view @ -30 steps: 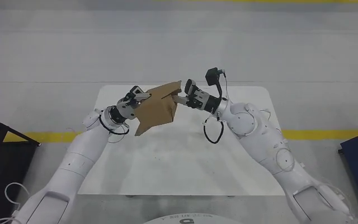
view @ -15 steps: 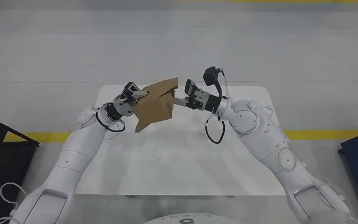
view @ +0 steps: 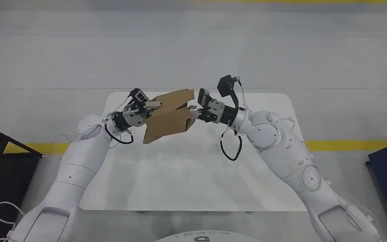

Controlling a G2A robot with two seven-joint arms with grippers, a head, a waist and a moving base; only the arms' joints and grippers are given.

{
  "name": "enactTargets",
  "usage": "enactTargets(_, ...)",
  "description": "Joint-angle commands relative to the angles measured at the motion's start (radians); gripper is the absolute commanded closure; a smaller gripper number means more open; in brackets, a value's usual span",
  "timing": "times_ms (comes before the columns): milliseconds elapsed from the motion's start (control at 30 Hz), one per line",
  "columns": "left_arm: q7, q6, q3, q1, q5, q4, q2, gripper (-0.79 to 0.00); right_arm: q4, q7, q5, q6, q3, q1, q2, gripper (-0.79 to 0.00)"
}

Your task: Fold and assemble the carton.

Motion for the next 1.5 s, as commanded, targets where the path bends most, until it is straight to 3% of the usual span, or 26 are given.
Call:
enactTargets(0,0.004,-0.001,-0.004,0.003,0.003,-0.002,0.000,0.000,-0.004,0.010,0.000,-0.002,0.001,-0.002,0.000,-0.785)
enactTargets(333,0.085,-0.076,-0.022,0.012,0.068,-0.015,0.000,0.000,-0.031,0.045,0.006,-0.014,0.010,-0.022,0.001,-0.785)
enactTargets(467,0.124,-0.124,-0.021,0.016,0.138,-0.027,0.002,0.000,-0.039,0.015,-0.067,0.037,0.013,-0.029,-0.002,-0.785)
enactTargets(767,0.058,-0.054,-0.023,0.041,0.033,-0.049,-0.005,0.000,-0.031,-0.031,-0.151,0.096,0.001,-0.032,-0.011,-0.785)
enactTargets(1033,-0.038,0.069,-0.050,0.058,-0.148,-0.033,-0.011,0.000,0.002,-0.112,0.023,-0.042,0.117,-0.091,0.002,-0.785)
enactTargets(1267,-0.077,0.140,-0.068,0.063,-0.232,-0.030,-0.015,0.000,0.043,-0.040,0.151,-0.213,0.177,-0.150,0.019,-0.785)
enactTargets(1467,-0.059,0.143,-0.048,0.066,-0.189,-0.051,-0.020,0.000,0.007,-0.005,0.113,-0.203,0.127,-0.150,0.012,-0.785)
